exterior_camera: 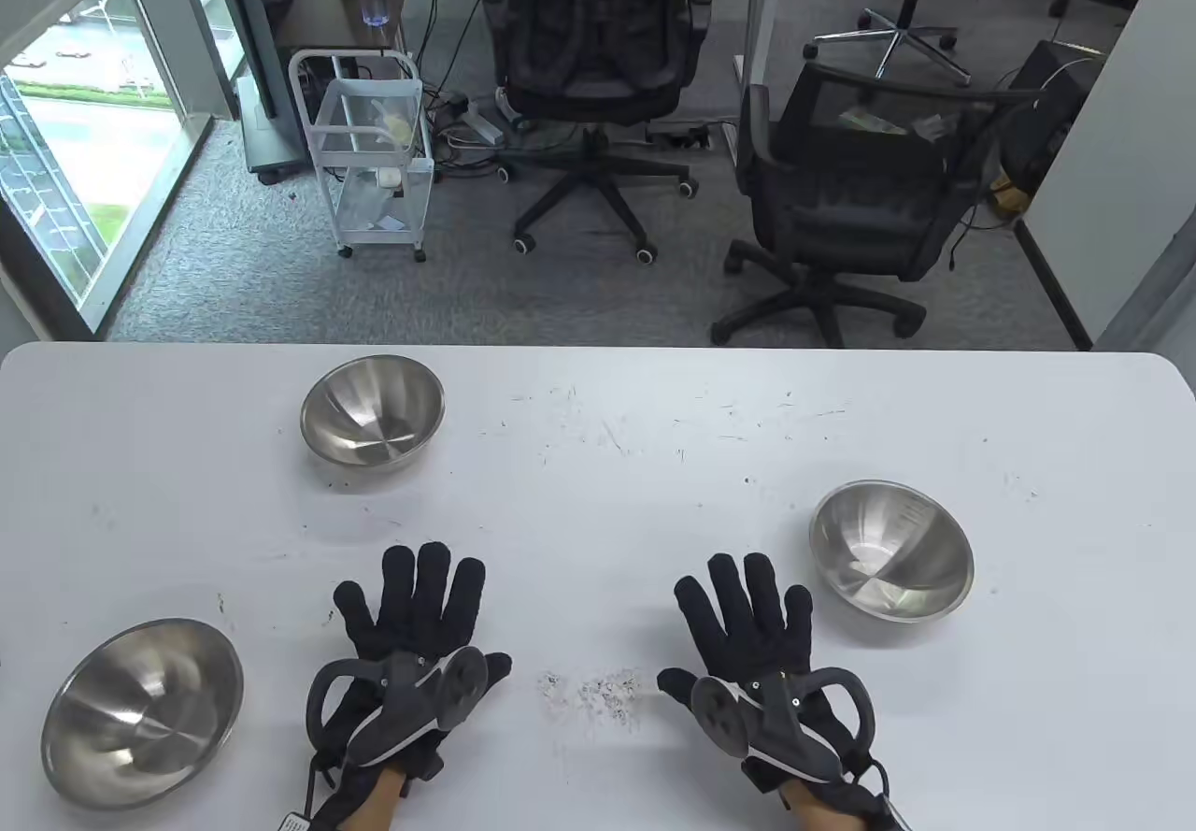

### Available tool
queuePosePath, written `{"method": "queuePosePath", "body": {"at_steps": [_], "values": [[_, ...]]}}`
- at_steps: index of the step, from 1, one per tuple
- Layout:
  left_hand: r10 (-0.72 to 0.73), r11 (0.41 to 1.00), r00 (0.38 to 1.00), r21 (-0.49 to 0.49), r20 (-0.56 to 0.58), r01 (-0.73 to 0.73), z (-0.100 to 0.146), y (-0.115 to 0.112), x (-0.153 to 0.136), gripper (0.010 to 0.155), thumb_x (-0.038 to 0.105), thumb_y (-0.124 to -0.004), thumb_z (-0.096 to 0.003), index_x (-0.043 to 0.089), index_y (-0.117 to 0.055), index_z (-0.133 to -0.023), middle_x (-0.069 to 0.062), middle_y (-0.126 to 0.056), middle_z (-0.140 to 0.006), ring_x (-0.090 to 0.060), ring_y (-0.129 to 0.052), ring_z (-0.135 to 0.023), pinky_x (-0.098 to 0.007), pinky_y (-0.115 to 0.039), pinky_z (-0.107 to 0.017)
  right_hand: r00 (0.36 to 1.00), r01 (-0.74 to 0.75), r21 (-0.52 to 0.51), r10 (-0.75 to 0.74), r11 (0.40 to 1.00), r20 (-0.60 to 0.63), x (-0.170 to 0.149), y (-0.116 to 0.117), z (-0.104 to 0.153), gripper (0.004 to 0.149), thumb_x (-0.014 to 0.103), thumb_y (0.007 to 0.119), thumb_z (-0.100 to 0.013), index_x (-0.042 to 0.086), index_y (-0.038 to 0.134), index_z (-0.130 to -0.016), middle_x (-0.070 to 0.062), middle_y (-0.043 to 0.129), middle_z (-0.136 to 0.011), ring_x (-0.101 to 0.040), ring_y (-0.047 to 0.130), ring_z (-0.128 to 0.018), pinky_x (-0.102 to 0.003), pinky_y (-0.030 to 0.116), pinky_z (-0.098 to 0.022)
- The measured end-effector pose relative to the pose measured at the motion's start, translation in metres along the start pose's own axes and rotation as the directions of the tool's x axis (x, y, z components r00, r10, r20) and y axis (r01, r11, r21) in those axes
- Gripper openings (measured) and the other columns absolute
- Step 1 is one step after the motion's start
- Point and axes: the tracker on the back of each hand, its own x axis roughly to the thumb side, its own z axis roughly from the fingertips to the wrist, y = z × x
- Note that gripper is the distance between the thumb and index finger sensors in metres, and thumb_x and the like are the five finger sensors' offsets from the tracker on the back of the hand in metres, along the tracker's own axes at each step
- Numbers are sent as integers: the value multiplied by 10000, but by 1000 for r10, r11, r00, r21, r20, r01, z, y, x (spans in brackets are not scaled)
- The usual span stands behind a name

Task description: Nest mixing bowl into mixing bowl

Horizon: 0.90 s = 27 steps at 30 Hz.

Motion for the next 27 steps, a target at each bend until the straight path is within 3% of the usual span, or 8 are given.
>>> {"method": "queuePosePath", "body": {"at_steps": [6, 9, 19, 27], "values": [[-7, 1000, 999, 2, -47, 7, 1, 2, -4, 983, 742, -600, -492, 267, -129, -1213, -158, -197, -1307, -488, -163, -1172, -830, -190, -685, 1000, 7, -1, -7, 1000, 6, 1, 0, 0, 902, 704, 622, -453, 288, 276, -1174, -146, 289, -1267, -489, 261, -1133, -742, 380, -720], [9, 1000, 996, 24, -85, -7, 2, 6, -10, 957, 735, -621, -490, 251, -260, -1232, -148, -295, -1312, -464, -275, -1191, -826, -244, -706, 1000, 8, -5, -8, 1000, 11, 1, 0, 0, 899, 704, 623, -453, 290, 281, -1174, -146, 302, -1267, -486, 269, -1134, -740, 384, -721], [-44, 995, 945, 69, -323, 70, 6, 16, -44, 919, 662, -736, -489, 182, -431, -1210, -152, -591, -1243, -422, -616, -1112, -818, -381, -712, 999, 25, -10, -25, 1000, 20, 2, 0, 1, 896, 703, 625, -452, 291, 291, -1174, -143, 329, -1267, -483, 304, -1136, -734, 398, -723], [2, 1000, 847, 13, -532, 6, 9, 18, -78, 832, 481, -811, -539, 179, -412, -1203, -169, -549, -1239, -436, -598, -1099, -773, -477, -733, 999, 43, -16, -43, 999, 31, 2, 0, 2, 898, 704, 625, -452, 288, 291, -1175, -149, 324, -1267, -482, 310, -1137, -724, 418, -727]]}}
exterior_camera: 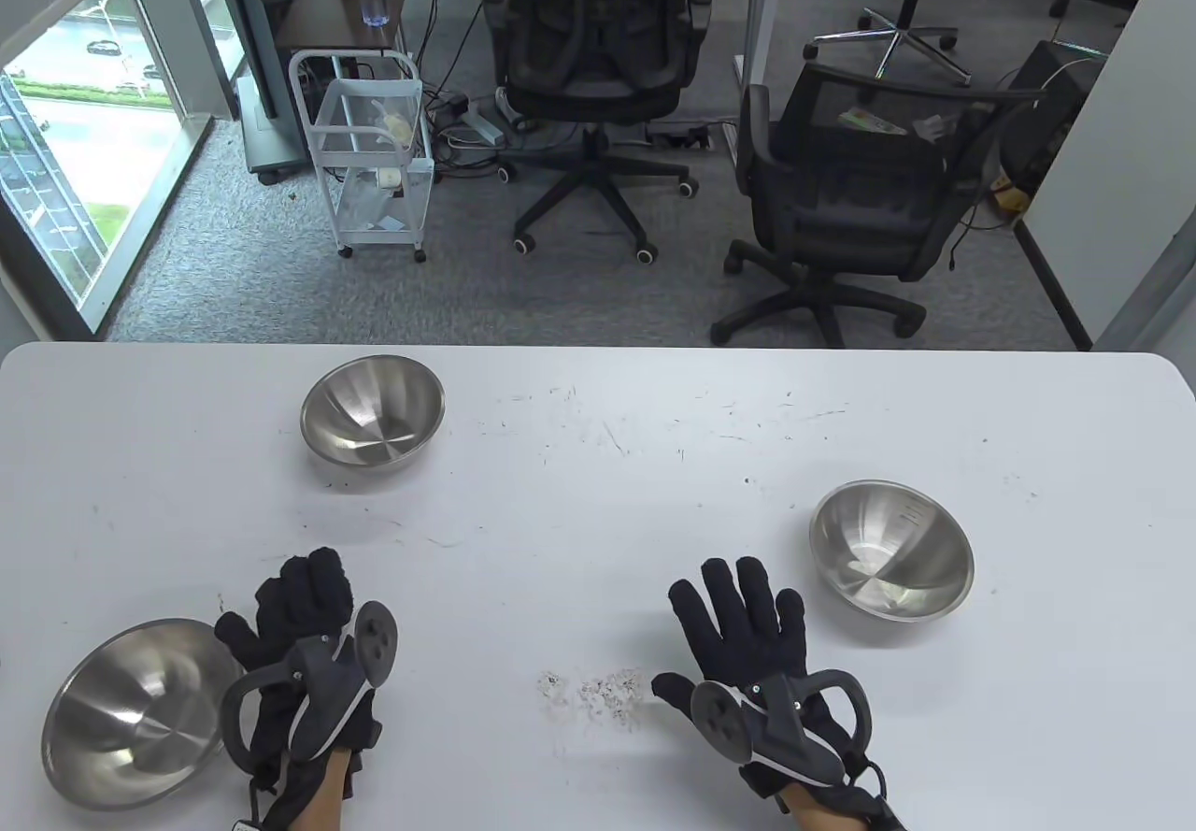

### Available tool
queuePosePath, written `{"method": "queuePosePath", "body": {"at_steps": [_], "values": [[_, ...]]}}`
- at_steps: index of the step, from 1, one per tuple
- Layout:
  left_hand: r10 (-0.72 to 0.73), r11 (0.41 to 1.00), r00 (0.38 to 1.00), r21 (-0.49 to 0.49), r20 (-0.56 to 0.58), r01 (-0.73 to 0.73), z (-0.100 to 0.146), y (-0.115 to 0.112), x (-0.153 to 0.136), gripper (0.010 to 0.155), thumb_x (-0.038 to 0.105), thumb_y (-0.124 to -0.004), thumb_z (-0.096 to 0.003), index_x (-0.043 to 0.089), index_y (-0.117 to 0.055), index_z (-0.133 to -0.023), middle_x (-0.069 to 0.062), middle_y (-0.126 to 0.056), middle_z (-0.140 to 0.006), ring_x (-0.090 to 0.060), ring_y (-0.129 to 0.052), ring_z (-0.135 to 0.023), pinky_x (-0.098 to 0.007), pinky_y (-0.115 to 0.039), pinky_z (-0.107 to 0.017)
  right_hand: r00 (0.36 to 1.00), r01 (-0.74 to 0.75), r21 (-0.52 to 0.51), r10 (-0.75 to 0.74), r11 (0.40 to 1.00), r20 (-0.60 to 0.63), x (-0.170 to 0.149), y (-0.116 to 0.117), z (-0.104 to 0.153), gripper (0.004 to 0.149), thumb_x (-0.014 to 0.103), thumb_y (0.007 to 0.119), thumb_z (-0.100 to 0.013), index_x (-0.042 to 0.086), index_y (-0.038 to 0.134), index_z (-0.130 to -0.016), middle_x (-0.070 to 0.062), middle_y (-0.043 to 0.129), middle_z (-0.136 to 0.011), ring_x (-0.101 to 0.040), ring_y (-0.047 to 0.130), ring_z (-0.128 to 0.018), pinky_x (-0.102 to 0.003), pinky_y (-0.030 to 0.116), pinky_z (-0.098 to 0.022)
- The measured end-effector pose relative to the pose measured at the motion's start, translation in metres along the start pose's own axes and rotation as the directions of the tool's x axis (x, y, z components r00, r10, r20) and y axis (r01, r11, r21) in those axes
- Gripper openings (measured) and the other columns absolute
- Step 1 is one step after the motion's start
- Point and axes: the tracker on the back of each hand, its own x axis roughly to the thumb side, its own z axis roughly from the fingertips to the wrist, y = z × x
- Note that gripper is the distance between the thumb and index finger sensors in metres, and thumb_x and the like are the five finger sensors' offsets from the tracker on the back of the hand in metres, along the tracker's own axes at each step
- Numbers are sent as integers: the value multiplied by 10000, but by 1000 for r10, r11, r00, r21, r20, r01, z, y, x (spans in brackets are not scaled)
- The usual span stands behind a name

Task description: Nest mixing bowl into mixing bowl

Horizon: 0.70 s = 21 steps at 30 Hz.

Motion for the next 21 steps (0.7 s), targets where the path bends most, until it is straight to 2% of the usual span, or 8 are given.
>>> {"method": "queuePosePath", "body": {"at_steps": [5, 9, 17, 21], "values": [[35, 997, 986, -62, -164, -45, -8, 2, -29, 826, 374, -843, -555, 176, -378, -1207, -187, -494, -1246, -454, -589, -1087, -720, -529, -746, 1000, 9, -5, -9, 1000, 3, -1, 0, 1, 898, 705, 625, -452, 290, 290, -1175, -145, 327, -1266, -485, 313, -1135, -720, 424, -728], [127, 978, 962, -129, -242, -162, -15, -3, -57, 861, 313, -895, -542, 152, -373, -1207, -237, -465, -1234, -463, -646, -1040, -669, -610, -723, 1000, 16, -8, -16, 1000, 4, -1, 0, 1, 898, 705, 624, -452, 290, 290, -1175, -147, 325, -1266, -483, 316, -1136, -719, 428, -728], [140, 957, 950, -209, -278, -202, -22, -15, -68, 879, 229, -917, -549, 128, -341, -1205, -288, -423, -1212, -437, -816, -919, -501, -793, -640, 1000, 24, -7, -24, 1000, 11, -1, -1, 2, 899, 706, 624, -452, 290, 289, -1175, -147, 323, -1266, -484, 323, -1136, -714, 437, -729], [125, 946, 949, -252, -291, -201, -25, -24, -68, 849, 183, -899, -562, 89, -347, -1200, -318, -455, -1178, -381, -962, -817, -346, -933, -527, 1000, 26, -5, -26, 1000, 12, -1, -1, 2, 897, 705, 624, -453, 290, 289, -1174, -149, 323, -1266, -486, 325, -1135, -712, 440, -729]]}}
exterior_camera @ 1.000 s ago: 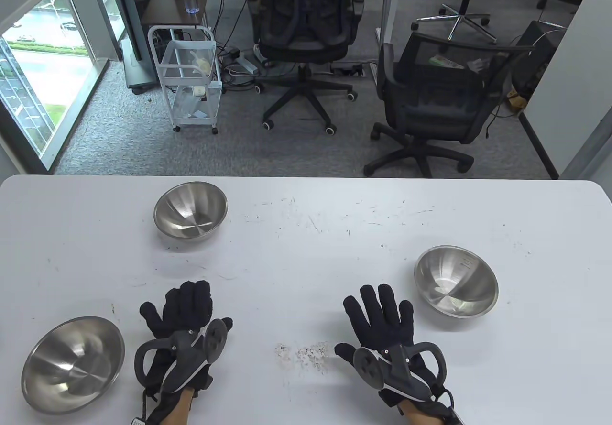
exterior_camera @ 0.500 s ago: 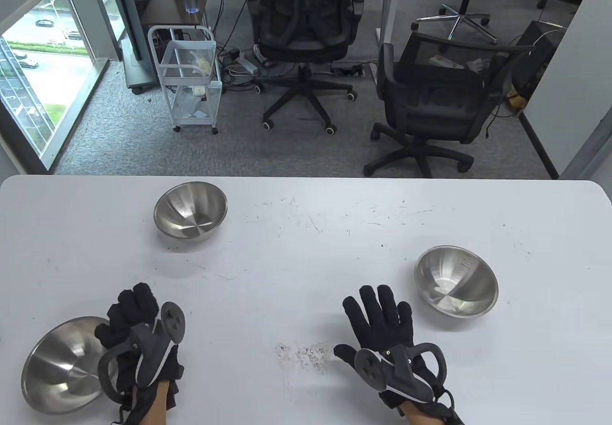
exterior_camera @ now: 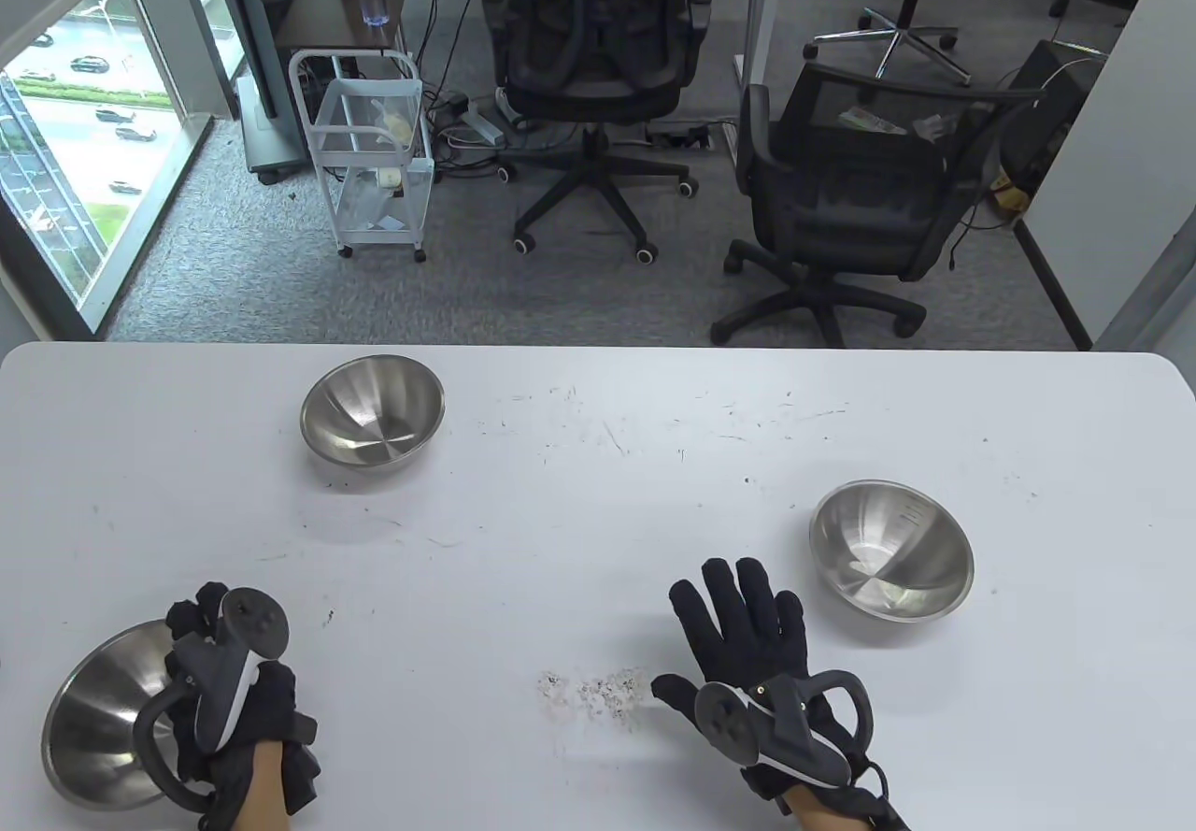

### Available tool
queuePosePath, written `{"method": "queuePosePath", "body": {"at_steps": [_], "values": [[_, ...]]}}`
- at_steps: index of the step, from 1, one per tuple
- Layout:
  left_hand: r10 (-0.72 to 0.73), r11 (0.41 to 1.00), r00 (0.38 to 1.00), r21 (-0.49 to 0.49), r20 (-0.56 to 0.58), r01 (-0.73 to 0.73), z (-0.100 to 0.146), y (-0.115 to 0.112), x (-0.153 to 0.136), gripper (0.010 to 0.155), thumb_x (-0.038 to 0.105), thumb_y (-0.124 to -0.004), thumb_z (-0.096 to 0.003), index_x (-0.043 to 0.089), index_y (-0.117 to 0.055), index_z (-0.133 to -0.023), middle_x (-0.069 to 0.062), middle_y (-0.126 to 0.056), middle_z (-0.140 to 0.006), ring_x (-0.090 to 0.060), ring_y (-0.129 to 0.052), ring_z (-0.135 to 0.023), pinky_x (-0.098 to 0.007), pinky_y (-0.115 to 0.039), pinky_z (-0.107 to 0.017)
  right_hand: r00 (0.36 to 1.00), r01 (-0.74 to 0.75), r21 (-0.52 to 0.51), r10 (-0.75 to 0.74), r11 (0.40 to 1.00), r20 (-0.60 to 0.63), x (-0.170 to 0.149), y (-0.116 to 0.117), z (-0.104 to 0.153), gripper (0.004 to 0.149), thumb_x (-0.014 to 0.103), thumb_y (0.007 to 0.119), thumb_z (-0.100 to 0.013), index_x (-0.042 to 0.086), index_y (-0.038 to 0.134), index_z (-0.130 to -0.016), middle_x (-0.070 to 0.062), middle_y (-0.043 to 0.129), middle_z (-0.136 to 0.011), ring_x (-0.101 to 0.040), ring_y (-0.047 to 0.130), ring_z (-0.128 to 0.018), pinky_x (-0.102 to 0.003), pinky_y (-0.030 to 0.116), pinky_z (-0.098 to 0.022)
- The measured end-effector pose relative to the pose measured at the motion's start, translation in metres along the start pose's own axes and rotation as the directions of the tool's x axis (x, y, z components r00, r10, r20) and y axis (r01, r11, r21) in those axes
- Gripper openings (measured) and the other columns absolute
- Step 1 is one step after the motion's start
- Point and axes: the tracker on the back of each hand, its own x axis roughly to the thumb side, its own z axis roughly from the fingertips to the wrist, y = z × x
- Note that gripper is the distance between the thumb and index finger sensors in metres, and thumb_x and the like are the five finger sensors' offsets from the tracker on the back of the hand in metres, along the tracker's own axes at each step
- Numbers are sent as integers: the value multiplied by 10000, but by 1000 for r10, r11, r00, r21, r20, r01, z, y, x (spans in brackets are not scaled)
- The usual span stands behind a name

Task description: Nest mixing bowl into mixing bowl

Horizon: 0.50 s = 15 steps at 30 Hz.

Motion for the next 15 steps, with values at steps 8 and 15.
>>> {"method": "queuePosePath", "body": {"at_steps": [8, 15], "values": [[-25, 1000, 1000, 6, -6, 25, -3, -4, 1, 764, 90, -863, -572, 118, -413, -1189, -240, -479, -1183, -246, -1024, -729, -252, -985, -420, 1000, 3, -2, -3, 1000, 1, 0, -1, 1, 897, 706, 623, -453, 290, 288, -1174, -148, 325, -1265, -482, 334, -1136, -709, 448, -730], [-14, 999, 1000, 52, 4, 14, 1, 3, 1, 731, 76, -874, -556, 205, -495, -1168, -211, -551, -1167, -271, -987, -662, -245, -978, -400, 1000, 2, -3, -2, 1000, 1, 0, -2, 1, 898, 706, 623, -453, 289, 287, -1175, -150, 325, -1265, -483, 333, -1136, -709, 448, -730]]}}
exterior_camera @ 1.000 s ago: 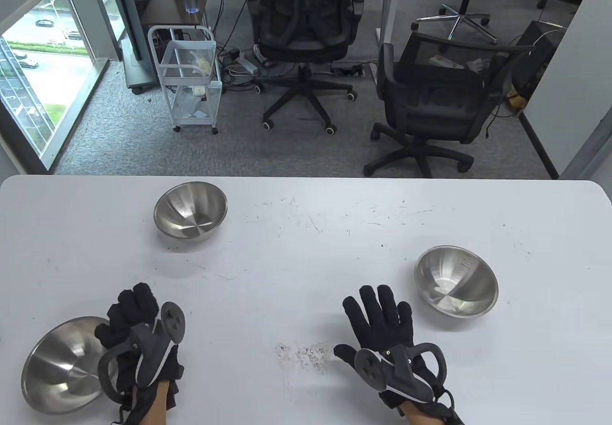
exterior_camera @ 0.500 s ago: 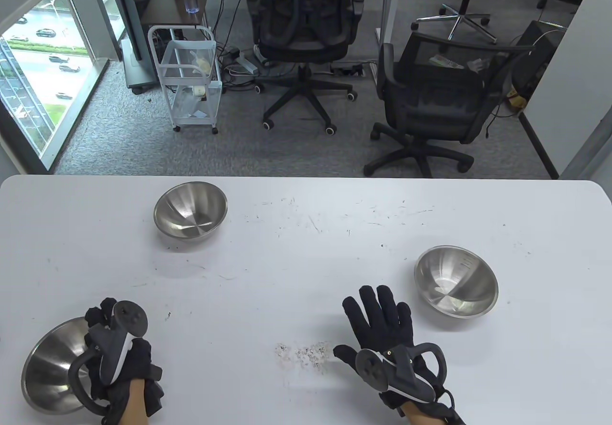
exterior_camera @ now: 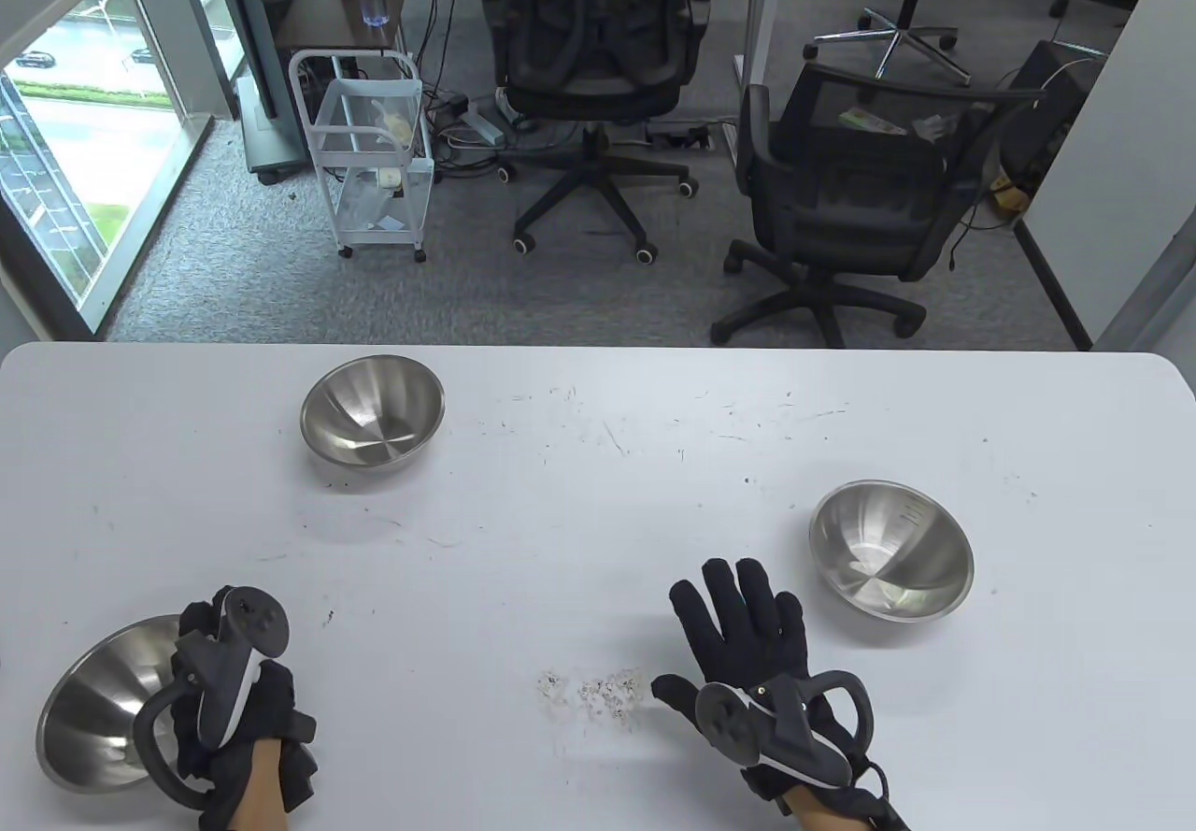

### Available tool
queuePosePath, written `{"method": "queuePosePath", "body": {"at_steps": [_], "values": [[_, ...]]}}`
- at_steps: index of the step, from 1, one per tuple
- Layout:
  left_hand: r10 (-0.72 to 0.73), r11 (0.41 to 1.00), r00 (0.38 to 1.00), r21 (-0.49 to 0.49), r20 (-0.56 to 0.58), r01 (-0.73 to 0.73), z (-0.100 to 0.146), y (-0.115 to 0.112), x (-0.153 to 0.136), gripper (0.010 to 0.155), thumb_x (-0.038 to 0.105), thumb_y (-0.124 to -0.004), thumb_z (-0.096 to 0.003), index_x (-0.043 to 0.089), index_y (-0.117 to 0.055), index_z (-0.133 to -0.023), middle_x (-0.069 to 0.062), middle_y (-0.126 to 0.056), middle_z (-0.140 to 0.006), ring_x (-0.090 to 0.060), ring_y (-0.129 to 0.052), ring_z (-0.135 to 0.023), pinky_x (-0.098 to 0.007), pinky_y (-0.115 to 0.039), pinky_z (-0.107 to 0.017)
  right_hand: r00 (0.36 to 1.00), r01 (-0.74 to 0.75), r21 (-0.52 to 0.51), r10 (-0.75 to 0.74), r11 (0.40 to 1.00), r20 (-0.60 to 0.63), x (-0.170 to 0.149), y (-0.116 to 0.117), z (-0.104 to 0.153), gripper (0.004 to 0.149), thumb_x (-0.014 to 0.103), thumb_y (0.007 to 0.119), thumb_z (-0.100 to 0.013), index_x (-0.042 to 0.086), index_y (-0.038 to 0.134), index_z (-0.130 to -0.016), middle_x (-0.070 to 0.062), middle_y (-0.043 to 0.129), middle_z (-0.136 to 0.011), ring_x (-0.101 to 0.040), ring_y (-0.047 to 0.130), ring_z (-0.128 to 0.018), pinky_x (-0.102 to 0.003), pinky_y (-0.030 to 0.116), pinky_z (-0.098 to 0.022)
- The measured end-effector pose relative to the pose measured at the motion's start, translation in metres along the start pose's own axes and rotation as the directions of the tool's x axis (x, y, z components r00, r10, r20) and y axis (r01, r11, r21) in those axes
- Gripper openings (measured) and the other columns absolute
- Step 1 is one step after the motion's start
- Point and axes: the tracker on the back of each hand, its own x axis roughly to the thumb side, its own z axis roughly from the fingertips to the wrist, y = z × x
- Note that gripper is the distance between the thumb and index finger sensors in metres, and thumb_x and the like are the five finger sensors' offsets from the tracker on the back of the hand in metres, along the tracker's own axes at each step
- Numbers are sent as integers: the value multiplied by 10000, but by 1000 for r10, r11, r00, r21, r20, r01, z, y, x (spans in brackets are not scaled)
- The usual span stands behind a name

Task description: Nest mixing bowl into mixing bowl

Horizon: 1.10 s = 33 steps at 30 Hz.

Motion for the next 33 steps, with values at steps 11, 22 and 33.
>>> {"method": "queuePosePath", "body": {"at_steps": [11, 22, 33], "values": [[-47, 995, 984, 91, 169, 32, 19, 14, 29, 664, 78, -921, -520, 291, -650, -1089, -248, -683, -1092, -197, -1005, -635, -179, -1007, -401, 1000, 0, -1, 0, 1000, 1, 0, -2, 0, 898, 707, 622, -452, 292, 287, -1174, -151, 318, -1266, -485, 329, -1135, -709, 447, -730], [-224, 957, 893, 259, 390, 127, 68, 15, 90, 639, 98, -934, -513, 307, -686, -1063, -219, -720, -1079, -195, -1019, -636, -153, -1024, -414, 1000, -1, -7, 1, 1000, -3, -1, -3, 0, 899, 708, 622, -452, 291, 288, -1175, -148, 320, -1266, -485, 327, -1135, -709, 447, -730], [-313, 922, 766, 373, 561, 104, 107, 2, 144, 639, 117, -941, -500, 328, -694, -1050, -180, -746, -1074, -113, -1027, -661, -141, -1034, -428, 1000, -1, -10, 1, 1000, -13, -2, -4, 1, 901, 708, 622, -451, 289, 288, -1175, -149, 318, -1266, -485, 328, -1135, -709, 447, -730]]}}
